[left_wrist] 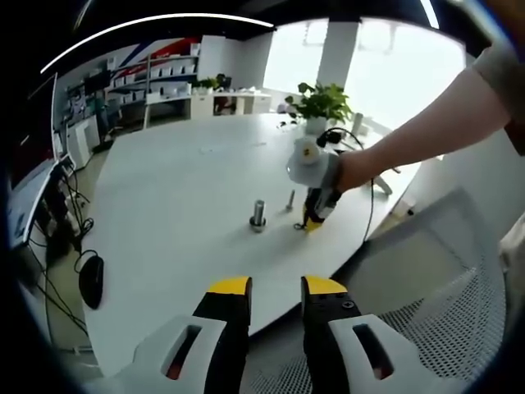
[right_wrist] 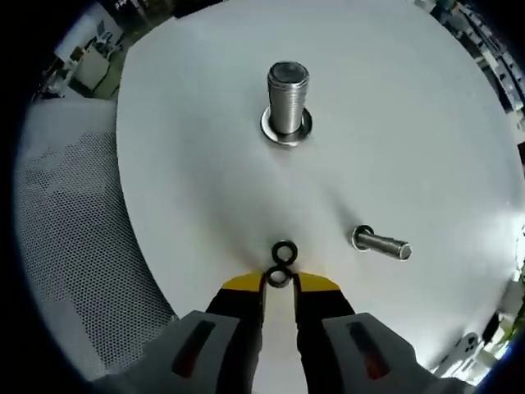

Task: Place the washer onto the threaded stud by aligning its center hole with the stud, sliding it down to the base, and recovering from edge contact or off-axis alignment until the washer reaches the visible bottom stop.

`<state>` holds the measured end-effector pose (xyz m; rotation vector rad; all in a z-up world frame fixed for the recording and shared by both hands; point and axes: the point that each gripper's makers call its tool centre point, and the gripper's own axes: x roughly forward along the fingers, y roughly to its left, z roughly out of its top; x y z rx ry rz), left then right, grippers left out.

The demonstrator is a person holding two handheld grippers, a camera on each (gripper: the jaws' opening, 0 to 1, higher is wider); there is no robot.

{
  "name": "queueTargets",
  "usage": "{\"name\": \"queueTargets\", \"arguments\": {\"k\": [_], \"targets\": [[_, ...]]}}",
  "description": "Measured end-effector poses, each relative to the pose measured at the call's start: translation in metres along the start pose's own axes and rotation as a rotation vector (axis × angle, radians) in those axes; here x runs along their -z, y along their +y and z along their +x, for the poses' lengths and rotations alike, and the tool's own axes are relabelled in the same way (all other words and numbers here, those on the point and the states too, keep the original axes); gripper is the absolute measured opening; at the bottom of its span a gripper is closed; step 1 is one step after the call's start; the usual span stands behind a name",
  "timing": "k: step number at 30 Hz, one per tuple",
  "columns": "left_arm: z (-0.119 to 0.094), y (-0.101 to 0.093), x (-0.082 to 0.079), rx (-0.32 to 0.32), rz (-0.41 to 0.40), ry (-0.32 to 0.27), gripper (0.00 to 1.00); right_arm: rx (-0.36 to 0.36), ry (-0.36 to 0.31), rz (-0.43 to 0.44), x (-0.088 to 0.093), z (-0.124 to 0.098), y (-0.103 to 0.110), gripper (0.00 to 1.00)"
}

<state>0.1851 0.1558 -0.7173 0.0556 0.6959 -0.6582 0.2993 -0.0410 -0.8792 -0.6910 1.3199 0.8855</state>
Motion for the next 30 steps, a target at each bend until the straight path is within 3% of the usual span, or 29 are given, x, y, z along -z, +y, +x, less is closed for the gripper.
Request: {"name": "queueTargets", "arguments": {"k": [4,7,9,12,15,19,25,30], "targets": [[-0.0002,-0.0002,-0.0003,0.001,0.002,-0.002,0.22,0.043,-0.005,-0.115,0.0014,0.0000,0.0019,0.14],[-0.0004,0.0001,-0.0004,0.000,0.002,-0.001,0.22,0.052,-0.049,-0.099,0.0008,-0.0003,0.0038,0.15],[-0.0006,-0.0001,-0.0010,0.001,0.001,-0.005,0.22,0.021,-0.105,-0.048,-0.0001,-0.0001,0.0018,0.15],[-0.0009,-0.0001,-0.0009,0.000,0.001,-0.005,0.22,0.026,-0.078,-0.130,0.0017,-0.0008,0.0016,0.14],[-0.0006,0.0001,-0.0008,0.000,0.002,-0.003,0.22,0.066,-0.009,-0.209,0.0011,0.0000,0.0048,0.14],[-0.0005,0.0002,-0.0007,-0.001,0.002,-0.002,0.22,0.072,-0.016,-0.171,-0.0007,0.0001,0.0042,0.14],[-0.0003,0.0000,-0.0007,-0.001,0.003,-0.001,0.21,0.070,-0.106,-0.105,0.0014,-0.0015,0.0027,0.14],[-0.0005,0.0002,-0.0011,-0.001,0.004,-0.004,0.21,0.075,-0.111,-0.071,0.0009,-0.0017,0.0028,0.14]]}}
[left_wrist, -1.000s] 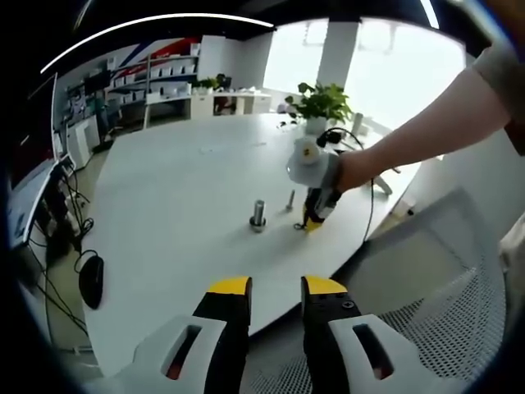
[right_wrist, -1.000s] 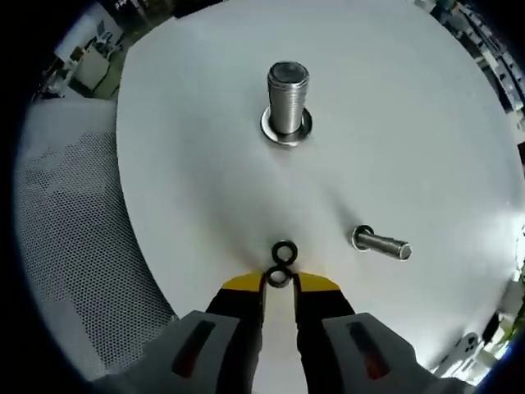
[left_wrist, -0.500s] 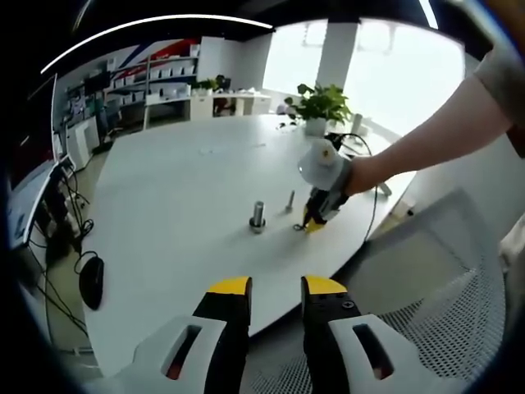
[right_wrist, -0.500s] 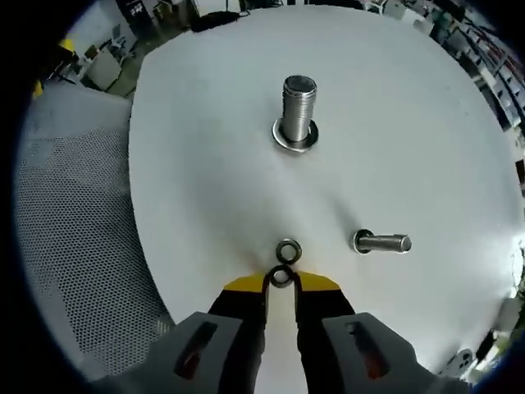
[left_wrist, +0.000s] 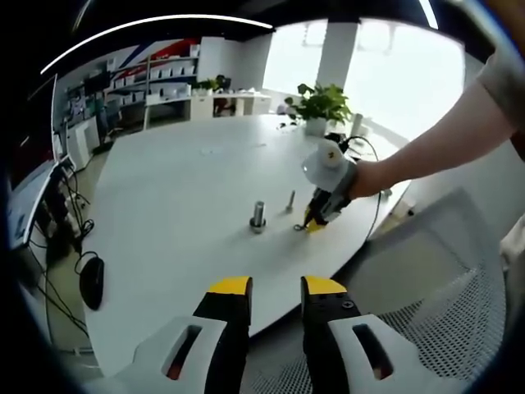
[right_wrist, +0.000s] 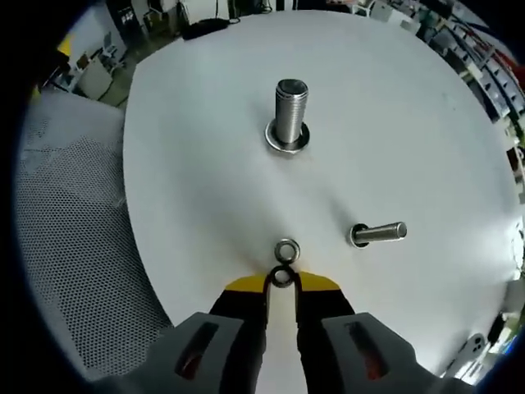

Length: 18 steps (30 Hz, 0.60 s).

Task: Place the washer onto the threaded stud by aligning its center hole with the stud, sliding it down to the base, and recovering from edge contact or off-axis alignment until the washer reaches the visible bottom stop.

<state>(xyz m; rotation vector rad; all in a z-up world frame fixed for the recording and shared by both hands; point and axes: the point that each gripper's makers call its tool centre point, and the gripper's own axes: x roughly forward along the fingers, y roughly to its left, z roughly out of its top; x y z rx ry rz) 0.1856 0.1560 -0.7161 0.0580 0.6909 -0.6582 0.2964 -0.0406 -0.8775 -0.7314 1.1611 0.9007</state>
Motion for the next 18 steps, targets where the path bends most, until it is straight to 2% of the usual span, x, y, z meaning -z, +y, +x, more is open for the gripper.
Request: {"name": "queueTargets", "arguments": {"k": [3,12,18], "targets": [[0.000,0.000,0.000,0.001,0.000,-0.002,0.21,0.013,0.004,-0.007,0.002,-0.001,-0.003,0.14],[0.000,-0.001,0.000,0.007,0.001,0.000,0.21,0.051,-0.066,0.148,-0.002,-0.025,-0.032,0.14],[0.000,-0.002,0.000,0.013,0.001,0.001,0.21,0.090,-0.092,0.147,-0.010,-0.044,-0.044,0.14]]}}
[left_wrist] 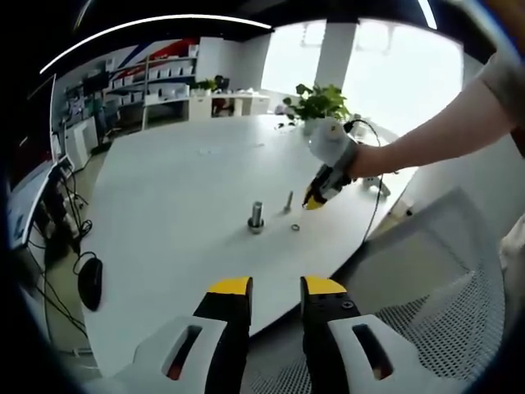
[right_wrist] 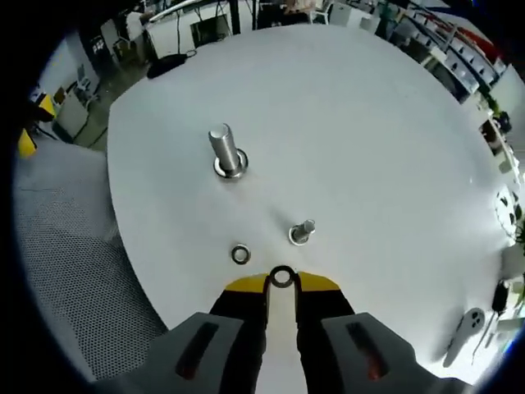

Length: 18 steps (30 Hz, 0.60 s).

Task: Place the washer onto the threaded stud by aligning its center hole with the stud, sliding it down to the base, and recovering from edge contact or off-axis alignment until the washer reaches the visible bottom stop.

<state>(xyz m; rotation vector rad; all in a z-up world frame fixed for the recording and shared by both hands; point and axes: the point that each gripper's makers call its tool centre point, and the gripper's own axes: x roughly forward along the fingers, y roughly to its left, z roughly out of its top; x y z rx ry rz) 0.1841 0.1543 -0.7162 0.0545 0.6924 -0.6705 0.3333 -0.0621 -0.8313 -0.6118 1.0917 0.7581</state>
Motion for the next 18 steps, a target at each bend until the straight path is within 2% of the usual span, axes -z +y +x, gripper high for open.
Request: {"name": "queueTargets", "arguments": {"k": [9,18], "targets": [[0.000,0.000,0.001,0.000,0.002,0.004,0.21,0.043,-0.038,-0.040,-0.022,-0.012,-0.015,0.14],[0.000,0.001,0.000,-0.003,0.001,-0.002,0.21,0.050,-0.049,-0.083,-0.034,-0.010,-0.013,0.14]]}}
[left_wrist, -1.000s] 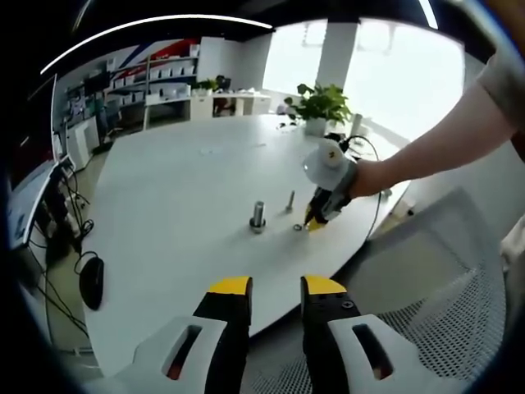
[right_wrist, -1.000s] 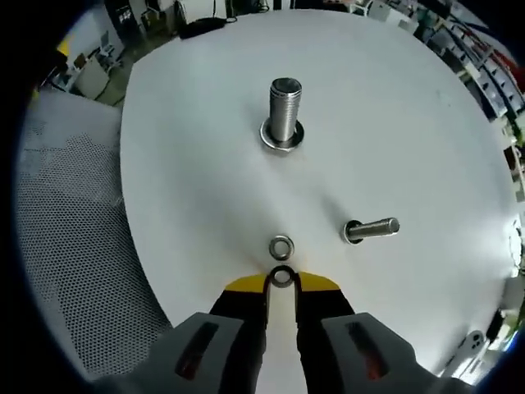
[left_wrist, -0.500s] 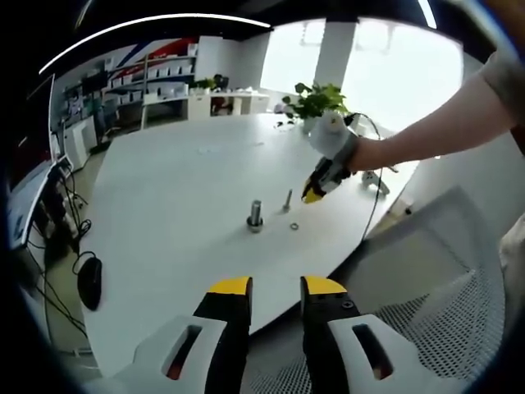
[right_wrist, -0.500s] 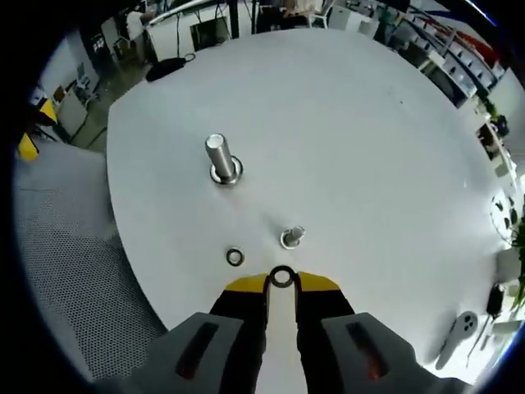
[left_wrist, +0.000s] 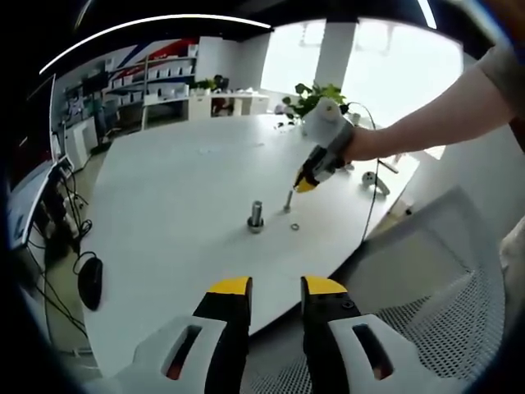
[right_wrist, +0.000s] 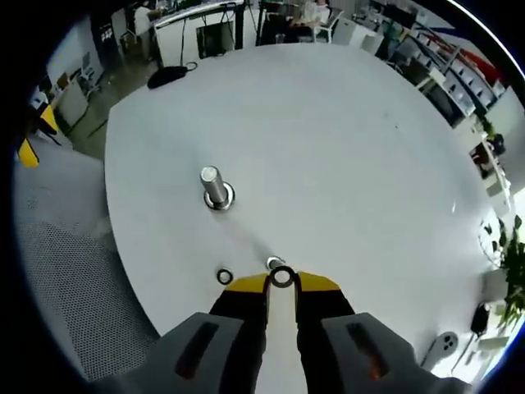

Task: Place the washer onto the threaded stud by aligning its center hole with the stud, sliding it down to the base, and recovering from edge contact or off-axis alignment until the washer reaches the visible bottom stop.

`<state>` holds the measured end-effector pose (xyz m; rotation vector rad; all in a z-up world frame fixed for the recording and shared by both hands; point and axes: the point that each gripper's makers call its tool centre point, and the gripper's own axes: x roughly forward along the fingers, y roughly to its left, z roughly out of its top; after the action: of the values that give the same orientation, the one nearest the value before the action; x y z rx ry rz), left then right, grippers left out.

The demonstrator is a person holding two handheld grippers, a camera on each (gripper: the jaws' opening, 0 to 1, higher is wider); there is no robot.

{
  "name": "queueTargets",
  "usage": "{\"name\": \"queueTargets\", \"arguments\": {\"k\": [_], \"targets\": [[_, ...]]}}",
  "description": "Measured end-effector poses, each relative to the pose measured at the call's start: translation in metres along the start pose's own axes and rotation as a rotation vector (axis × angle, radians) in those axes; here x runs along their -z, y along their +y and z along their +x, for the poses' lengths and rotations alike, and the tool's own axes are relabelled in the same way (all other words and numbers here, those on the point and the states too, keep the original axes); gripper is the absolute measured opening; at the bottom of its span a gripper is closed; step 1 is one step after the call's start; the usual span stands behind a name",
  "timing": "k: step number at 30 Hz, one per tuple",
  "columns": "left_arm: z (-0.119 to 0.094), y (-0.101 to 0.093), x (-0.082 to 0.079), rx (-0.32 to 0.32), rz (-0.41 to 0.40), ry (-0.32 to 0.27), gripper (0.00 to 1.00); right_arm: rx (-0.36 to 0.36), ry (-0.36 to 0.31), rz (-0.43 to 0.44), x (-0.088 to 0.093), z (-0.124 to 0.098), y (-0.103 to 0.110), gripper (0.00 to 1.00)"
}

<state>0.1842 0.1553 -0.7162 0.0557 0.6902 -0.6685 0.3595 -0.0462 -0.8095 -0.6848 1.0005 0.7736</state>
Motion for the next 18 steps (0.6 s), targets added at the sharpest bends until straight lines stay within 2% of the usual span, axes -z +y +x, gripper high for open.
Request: {"name": "queueTargets", "arguments": {"k": [3,18], "targets": [[0.000,0.000,0.000,-0.002,0.001,-0.001,0.21,0.003,0.008,-0.024,-0.001,0.002,-0.001,0.14],[0.000,0.000,0.001,-0.004,0.002,0.005,0.21,-0.019,0.044,-0.035,0.000,0.014,0.000,0.14]]}}
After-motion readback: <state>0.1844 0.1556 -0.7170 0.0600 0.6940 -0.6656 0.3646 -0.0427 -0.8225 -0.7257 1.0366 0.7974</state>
